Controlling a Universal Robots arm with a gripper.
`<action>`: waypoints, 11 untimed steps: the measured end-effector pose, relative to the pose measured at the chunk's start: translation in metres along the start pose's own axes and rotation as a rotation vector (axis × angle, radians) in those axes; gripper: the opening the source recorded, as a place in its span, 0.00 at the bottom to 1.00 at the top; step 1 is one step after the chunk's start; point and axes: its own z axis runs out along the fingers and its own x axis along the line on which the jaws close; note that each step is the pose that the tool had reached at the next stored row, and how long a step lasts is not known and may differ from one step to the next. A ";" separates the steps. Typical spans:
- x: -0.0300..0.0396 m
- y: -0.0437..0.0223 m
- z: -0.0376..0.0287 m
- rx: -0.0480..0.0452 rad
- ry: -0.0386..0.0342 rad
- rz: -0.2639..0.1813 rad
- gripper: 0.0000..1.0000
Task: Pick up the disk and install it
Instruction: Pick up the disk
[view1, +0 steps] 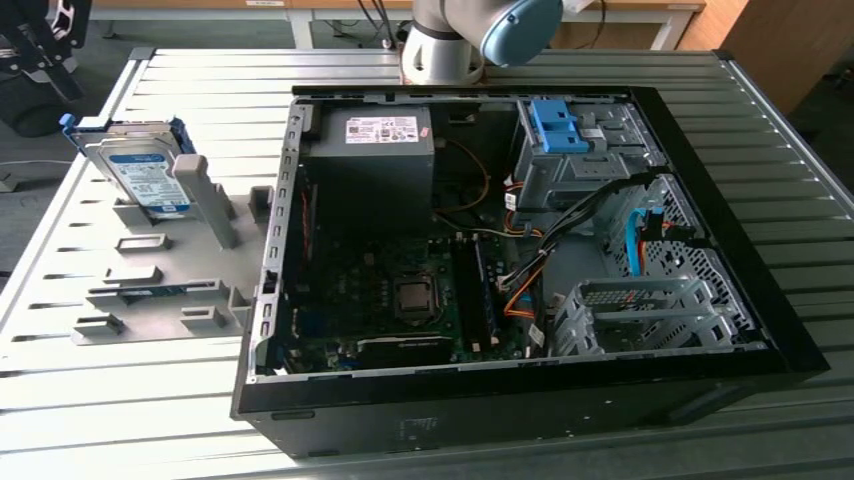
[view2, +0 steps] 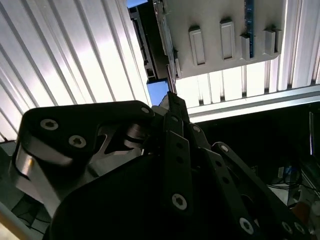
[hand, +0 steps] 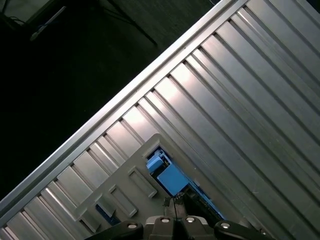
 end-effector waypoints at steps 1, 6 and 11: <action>0.0000 0.0000 0.0000 -0.0002 0.0004 -0.009 0.11; 0.0000 0.0000 0.0000 -0.0015 0.0028 -0.064 0.11; 0.0000 0.0000 0.0000 -0.0031 0.0057 -0.129 0.11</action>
